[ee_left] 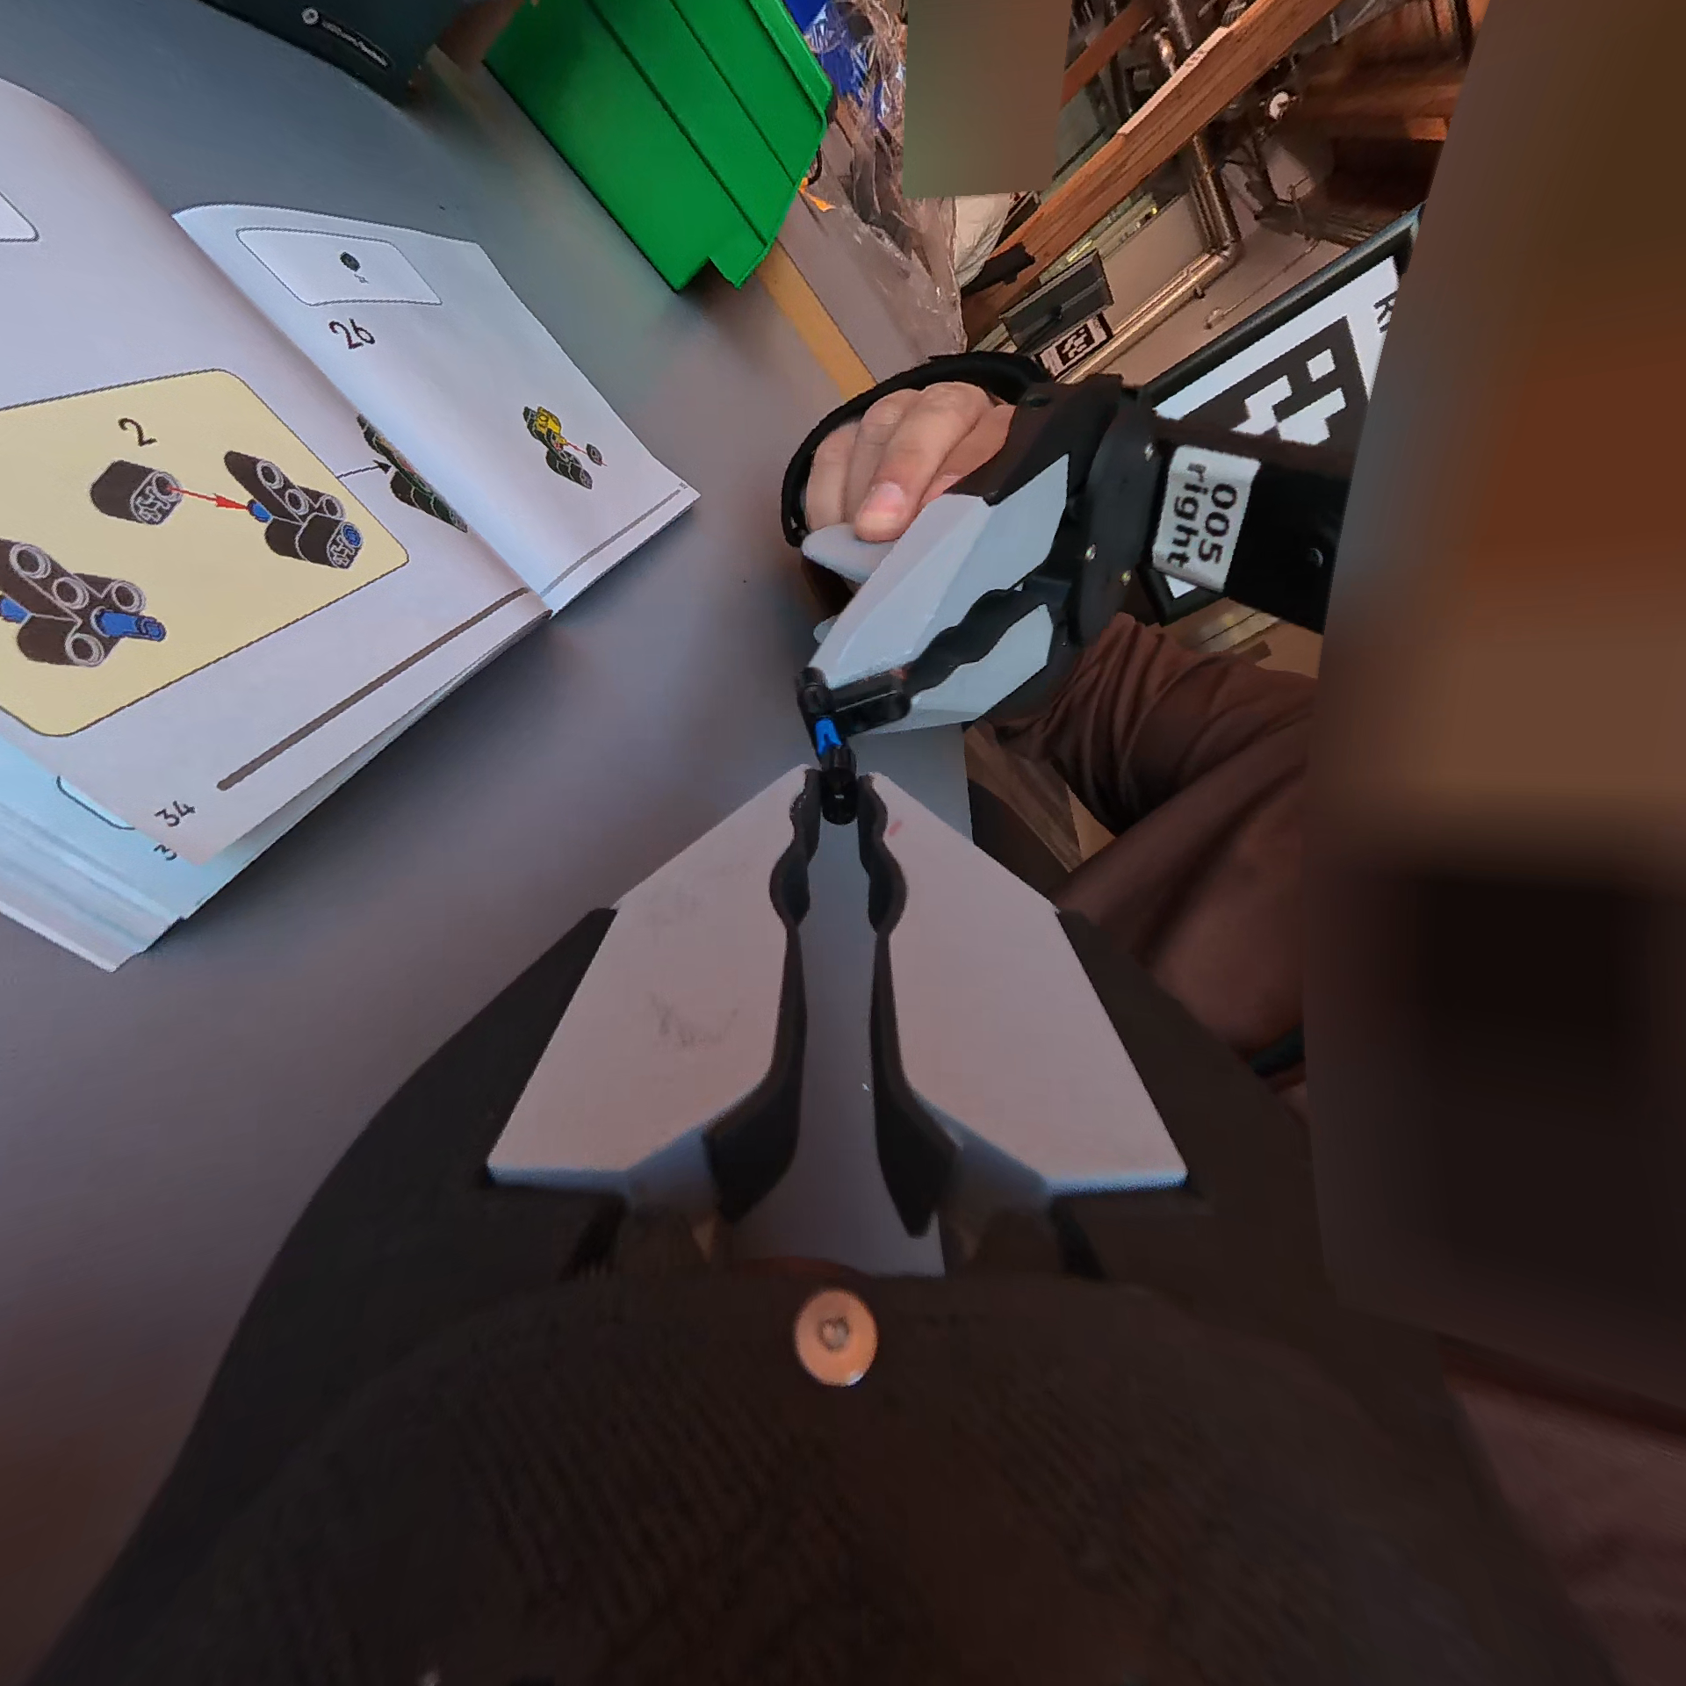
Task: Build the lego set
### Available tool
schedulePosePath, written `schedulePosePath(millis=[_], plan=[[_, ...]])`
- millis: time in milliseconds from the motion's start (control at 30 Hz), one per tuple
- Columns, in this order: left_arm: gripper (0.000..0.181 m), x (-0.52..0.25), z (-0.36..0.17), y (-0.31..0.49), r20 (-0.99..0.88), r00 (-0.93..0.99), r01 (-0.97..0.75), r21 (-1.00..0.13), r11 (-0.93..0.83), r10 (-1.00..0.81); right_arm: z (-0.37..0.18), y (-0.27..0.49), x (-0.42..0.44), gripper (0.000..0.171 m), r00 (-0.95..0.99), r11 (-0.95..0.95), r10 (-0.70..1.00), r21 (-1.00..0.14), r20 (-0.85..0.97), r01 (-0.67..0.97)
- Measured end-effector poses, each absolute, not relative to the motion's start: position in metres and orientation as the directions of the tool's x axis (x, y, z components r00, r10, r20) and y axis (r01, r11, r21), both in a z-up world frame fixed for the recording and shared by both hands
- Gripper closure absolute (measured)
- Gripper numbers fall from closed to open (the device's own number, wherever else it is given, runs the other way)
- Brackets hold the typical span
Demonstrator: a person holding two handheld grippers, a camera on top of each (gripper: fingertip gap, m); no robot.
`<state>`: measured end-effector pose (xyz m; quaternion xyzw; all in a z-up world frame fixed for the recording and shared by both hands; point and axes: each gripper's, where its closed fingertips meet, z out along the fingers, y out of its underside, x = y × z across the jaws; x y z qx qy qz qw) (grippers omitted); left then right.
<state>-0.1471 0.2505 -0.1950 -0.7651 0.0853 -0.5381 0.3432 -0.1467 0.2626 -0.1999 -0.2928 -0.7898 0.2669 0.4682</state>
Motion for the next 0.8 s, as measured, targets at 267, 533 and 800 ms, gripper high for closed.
schedulePosePath(millis=[267, 533, 800], plan=[[0.176, -0.146, -0.195, 0.252, 0.769, 0.403, 0.244, -0.613, -0.751, -0.497, -0.196, 0.261, -0.147, 0.17, -0.378, 0.696, 0.702, -0.692, 0.603, 0.189], [0.176, -0.144, -0.198, 0.251, 0.761, 0.416, 0.222, -0.616, -0.756, -0.497, -0.203, 0.261, -0.147, 0.17, -0.385, 0.733, 0.669, -0.649, 0.635, 0.203], [0.176, -0.14, -0.22, 0.261, 0.806, 0.446, 0.169, -0.502, -0.848, -0.389, -0.222, 0.27, -0.143, 0.17, -0.437, 0.742, 0.663, -0.611, 0.608, 0.275]])
